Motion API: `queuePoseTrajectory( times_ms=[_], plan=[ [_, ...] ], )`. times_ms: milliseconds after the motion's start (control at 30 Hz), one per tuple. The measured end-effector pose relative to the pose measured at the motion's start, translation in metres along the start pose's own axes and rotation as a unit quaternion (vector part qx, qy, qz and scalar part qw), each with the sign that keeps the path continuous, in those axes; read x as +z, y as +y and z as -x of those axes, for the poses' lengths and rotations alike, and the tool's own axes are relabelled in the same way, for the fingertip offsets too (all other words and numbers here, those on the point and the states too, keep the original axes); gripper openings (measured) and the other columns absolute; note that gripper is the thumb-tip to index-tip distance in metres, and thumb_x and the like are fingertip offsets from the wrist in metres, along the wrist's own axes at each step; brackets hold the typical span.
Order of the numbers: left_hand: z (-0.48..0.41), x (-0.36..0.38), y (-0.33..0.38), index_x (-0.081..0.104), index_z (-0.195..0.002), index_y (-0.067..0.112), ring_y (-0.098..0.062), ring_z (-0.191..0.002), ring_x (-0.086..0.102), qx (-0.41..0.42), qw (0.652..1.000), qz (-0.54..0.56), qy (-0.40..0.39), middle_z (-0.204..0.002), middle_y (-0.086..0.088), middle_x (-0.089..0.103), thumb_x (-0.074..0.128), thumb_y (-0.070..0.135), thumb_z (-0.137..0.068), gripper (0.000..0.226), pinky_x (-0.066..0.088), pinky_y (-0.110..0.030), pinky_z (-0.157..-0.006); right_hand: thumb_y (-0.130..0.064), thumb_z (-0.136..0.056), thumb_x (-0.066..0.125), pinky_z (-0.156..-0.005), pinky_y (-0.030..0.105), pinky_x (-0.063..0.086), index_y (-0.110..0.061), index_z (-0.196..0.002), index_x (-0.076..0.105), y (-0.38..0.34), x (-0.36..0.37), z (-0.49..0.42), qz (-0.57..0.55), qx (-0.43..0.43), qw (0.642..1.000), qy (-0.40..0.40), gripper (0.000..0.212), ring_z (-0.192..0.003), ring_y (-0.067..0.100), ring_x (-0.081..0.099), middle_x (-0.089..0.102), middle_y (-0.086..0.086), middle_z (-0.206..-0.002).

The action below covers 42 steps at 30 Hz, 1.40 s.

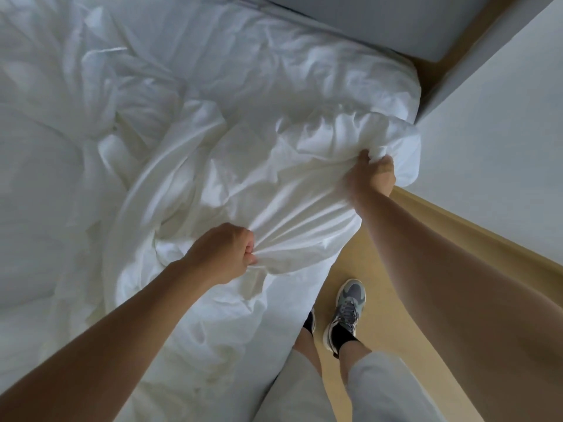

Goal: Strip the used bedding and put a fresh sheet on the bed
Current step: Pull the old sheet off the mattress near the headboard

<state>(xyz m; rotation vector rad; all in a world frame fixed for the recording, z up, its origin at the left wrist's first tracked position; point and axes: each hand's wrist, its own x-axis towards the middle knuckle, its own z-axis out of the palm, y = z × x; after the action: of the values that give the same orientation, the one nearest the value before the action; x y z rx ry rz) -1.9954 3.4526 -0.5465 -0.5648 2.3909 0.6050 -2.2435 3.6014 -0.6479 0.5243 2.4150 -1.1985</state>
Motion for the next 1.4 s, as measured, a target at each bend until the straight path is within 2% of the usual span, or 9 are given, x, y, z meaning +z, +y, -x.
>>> queuePoseTrajectory(
  times_ms=[233,433,567,667,767,1100,1200,1300,1400],
  plan=[
    [0.028,0.009,0.001,0.051,-0.100,0.025,-0.020,-0.092,0.054,-0.019,0.984,-0.177,0.012,-0.102,0.007,0.051,0.071,0.071,-0.069,0.059,0.045,-0.033,-0.073,-0.056,-0.099,0.041,-0.088,0.041,0.044,-0.018,-0.114,0.057,-0.002,-0.012,0.006,0.099,0.003,0.995,0.000,0.044,-0.110,0.033,0.053,0.056,0.004,-0.107],
    [0.030,0.037,0.008,0.059,-0.094,0.012,-0.033,-0.079,0.064,-0.031,0.986,-0.105,0.123,-0.092,-0.006,0.064,0.081,0.023,-0.080,0.028,0.043,-0.035,-0.064,-0.069,-0.086,0.057,-0.083,0.042,0.041,-0.013,-0.116,0.050,0.009,-0.005,0.087,0.094,-0.083,0.987,0.097,0.064,-0.105,0.035,0.056,0.057,0.012,-0.114],
    [0.042,0.038,0.005,0.064,-0.080,0.007,-0.035,-0.059,0.061,-0.010,0.984,-0.069,0.166,-0.073,-0.010,0.061,0.085,-0.004,-0.064,0.028,0.043,-0.033,-0.050,-0.091,-0.069,0.035,-0.075,0.038,0.042,-0.028,-0.102,0.055,0.034,0.014,0.154,0.119,0.005,0.974,-0.192,0.074,-0.090,0.031,0.060,0.060,0.002,-0.090],
    [0.050,0.034,-0.001,0.059,-0.069,0.006,-0.031,-0.049,0.054,0.019,0.984,-0.024,0.177,-0.065,-0.007,0.053,0.089,-0.006,-0.060,0.033,0.039,-0.029,-0.047,-0.063,-0.093,0.038,-0.091,0.042,0.051,-0.018,-0.103,0.070,0.026,0.029,0.146,0.106,0.054,0.950,-0.287,0.056,-0.102,0.036,0.064,0.070,0.013,-0.101],
    [0.053,0.034,-0.013,0.050,-0.064,0.012,-0.026,-0.055,0.048,0.001,0.985,0.020,0.172,-0.066,0.000,0.046,0.090,0.007,-0.069,0.041,0.035,-0.028,-0.056,-0.032,-0.104,0.037,-0.097,0.040,0.050,-0.003,-0.113,0.067,0.018,0.042,0.138,0.102,0.036,0.965,-0.241,0.043,-0.111,0.036,0.063,0.068,0.019,-0.116],
    [0.116,0.045,-0.070,0.036,-0.060,0.027,-0.005,-0.058,0.042,-0.128,0.991,-0.036,0.027,-0.066,0.010,0.043,0.080,0.028,-0.080,0.049,0.029,-0.020,-0.053,-0.026,-0.102,0.032,-0.085,0.033,0.041,-0.012,-0.089,0.060,0.019,0.039,0.148,0.133,-0.025,0.980,-0.145,0.034,-0.106,0.036,0.060,0.068,0.015,-0.108],
    [0.107,0.027,-0.052,0.046,-0.066,0.028,-0.010,-0.071,0.052,-0.100,0.995,-0.003,-0.015,-0.071,0.010,0.053,0.082,0.038,-0.076,0.039,0.036,-0.025,-0.062,-0.024,-0.096,0.040,-0.070,0.034,0.041,-0.012,-0.081,0.052,0.013,0.038,0.155,0.100,-0.014,0.989,-0.104,0.022,-0.089,0.035,0.060,0.063,0.005,-0.084],
    [0.092,0.000,-0.043,0.064,-0.083,0.024,-0.015,-0.069,0.057,-0.043,0.975,0.091,0.196,-0.080,0.007,0.060,0.085,0.041,-0.075,0.028,0.046,-0.028,-0.068,-0.032,-0.086,0.061,-0.076,0.037,0.042,-0.015,-0.096,0.055,-0.008,0.040,0.168,0.095,-0.239,0.966,-0.017,0.020,-0.094,0.031,0.057,0.059,0.001,-0.095],
    [0.061,-0.018,-0.060,0.060,-0.123,0.020,-0.034,-0.097,0.061,-0.108,0.949,0.010,0.296,-0.113,-0.009,0.061,0.085,0.051,-0.069,0.066,0.048,-0.043,-0.086,-0.059,-0.073,0.069,-0.100,0.045,0.032,-0.025,-0.131,0.051,-0.041,0.058,0.175,0.232,-0.506,0.830,-0.051,0.070,-0.127,0.028,0.043,0.050,0.003,-0.136]
  ],
)
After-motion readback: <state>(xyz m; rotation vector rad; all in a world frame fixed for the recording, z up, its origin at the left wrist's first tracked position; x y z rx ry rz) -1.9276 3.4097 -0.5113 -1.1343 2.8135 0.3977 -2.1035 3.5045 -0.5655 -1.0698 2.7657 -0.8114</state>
